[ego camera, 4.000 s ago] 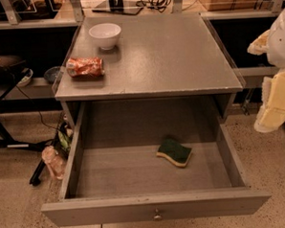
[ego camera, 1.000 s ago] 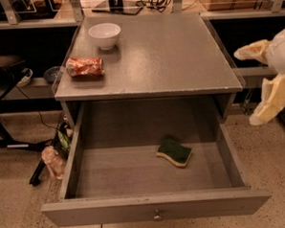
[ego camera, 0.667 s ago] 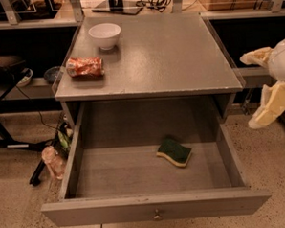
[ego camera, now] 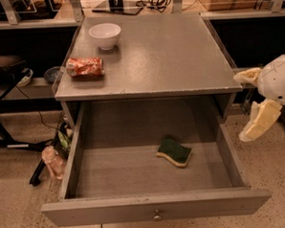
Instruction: Pick sponge from top drawer and place on counter
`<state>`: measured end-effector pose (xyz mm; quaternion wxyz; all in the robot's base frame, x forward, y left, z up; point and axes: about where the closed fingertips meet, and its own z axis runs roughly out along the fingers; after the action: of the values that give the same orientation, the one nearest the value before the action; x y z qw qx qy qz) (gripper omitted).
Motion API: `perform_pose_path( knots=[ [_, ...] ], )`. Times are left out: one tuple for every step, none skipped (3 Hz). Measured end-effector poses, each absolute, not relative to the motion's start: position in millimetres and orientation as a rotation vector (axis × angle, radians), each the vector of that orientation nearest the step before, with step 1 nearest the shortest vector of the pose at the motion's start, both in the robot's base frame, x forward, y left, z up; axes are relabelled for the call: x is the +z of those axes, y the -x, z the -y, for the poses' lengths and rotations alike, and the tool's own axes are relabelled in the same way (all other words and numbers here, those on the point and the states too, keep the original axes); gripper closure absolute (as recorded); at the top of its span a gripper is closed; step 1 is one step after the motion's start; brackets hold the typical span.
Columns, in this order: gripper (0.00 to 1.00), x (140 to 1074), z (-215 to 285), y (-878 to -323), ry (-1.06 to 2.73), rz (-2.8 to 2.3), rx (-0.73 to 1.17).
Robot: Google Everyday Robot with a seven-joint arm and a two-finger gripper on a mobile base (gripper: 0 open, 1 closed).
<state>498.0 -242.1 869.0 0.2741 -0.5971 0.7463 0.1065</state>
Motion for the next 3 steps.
perform_pose_path(
  knots=[
    [0.0, 868.5, 245.0, -497.4, 1.598, -1.99, 0.29],
    [0.0, 849.8, 240.3, -499.6, 1.567, -1.981, 0.33],
    [0.0, 823.4, 224.2, -501.8, 1.559, -1.981, 0.395]
  ],
)
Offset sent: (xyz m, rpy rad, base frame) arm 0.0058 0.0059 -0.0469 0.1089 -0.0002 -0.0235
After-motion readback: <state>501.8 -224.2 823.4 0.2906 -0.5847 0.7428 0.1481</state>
